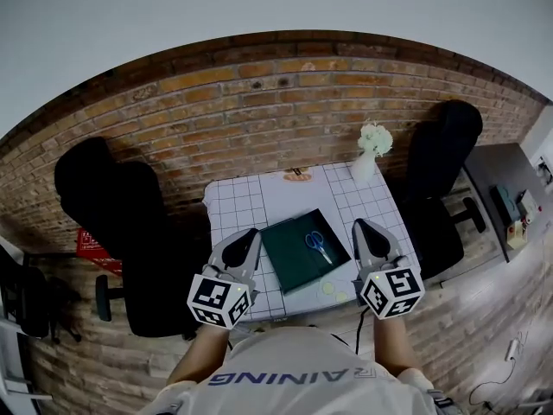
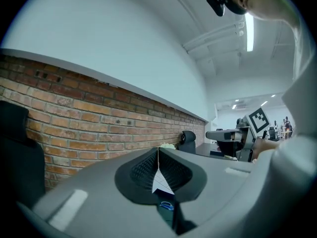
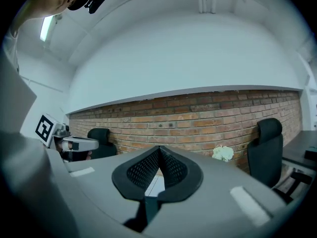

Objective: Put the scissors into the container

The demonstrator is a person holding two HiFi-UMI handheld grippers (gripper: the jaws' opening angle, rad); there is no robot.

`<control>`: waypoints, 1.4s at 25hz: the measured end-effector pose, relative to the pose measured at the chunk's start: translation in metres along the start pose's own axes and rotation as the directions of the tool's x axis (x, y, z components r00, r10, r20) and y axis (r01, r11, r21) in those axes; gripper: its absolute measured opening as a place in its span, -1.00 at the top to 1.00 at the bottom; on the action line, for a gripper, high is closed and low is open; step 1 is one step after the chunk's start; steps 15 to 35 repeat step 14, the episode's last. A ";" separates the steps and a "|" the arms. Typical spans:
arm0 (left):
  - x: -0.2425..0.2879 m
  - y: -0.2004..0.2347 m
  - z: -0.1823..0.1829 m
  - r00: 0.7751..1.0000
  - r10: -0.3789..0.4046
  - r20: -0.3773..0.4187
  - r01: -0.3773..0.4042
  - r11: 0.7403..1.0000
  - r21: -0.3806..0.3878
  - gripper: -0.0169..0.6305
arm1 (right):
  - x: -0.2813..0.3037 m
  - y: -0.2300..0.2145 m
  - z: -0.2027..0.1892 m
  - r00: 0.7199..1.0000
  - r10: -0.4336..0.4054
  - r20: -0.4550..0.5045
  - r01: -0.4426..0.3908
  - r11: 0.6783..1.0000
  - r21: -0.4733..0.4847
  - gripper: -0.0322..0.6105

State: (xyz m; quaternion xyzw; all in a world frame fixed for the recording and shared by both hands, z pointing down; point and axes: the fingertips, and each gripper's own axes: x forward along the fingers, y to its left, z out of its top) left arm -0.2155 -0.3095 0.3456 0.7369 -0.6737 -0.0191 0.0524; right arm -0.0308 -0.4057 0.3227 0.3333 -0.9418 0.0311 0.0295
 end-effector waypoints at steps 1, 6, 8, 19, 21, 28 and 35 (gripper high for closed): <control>0.000 -0.001 0.000 1.000 0.000 -0.001 0.000 1.000 -0.002 0.95 | 0.000 0.000 0.000 1.000 0.001 0.003 -0.001 1.000 0.002 0.86; 0.000 -0.005 -0.003 1.000 -0.001 -0.004 0.001 1.000 -0.004 0.95 | 0.003 0.004 -0.001 1.000 0.016 0.003 -0.016 1.000 -0.005 0.86; -0.001 -0.005 -0.003 1.000 0.001 -0.007 -0.001 1.000 -0.006 0.95 | 0.004 0.005 -0.003 1.000 0.024 -0.003 -0.024 1.000 0.002 0.86; -0.002 -0.004 -0.006 1.000 0.004 -0.016 -0.005 1.000 -0.009 0.95 | 0.006 0.008 -0.004 0.999 0.037 -0.008 -0.037 0.999 0.007 0.86; -0.002 -0.004 -0.006 1.000 0.004 -0.016 -0.005 1.000 -0.009 0.95 | 0.006 0.008 -0.004 0.999 0.037 -0.008 -0.037 0.999 0.007 0.86; -0.002 -0.004 -0.006 1.000 0.004 -0.016 -0.005 1.000 -0.009 0.95 | 0.006 0.008 -0.004 0.999 0.037 -0.008 -0.037 0.999 0.007 0.86; -0.002 -0.004 -0.006 1.000 0.004 -0.016 -0.005 1.000 -0.009 0.95 | 0.006 0.008 -0.004 0.999 0.037 -0.008 -0.037 0.999 0.007 0.86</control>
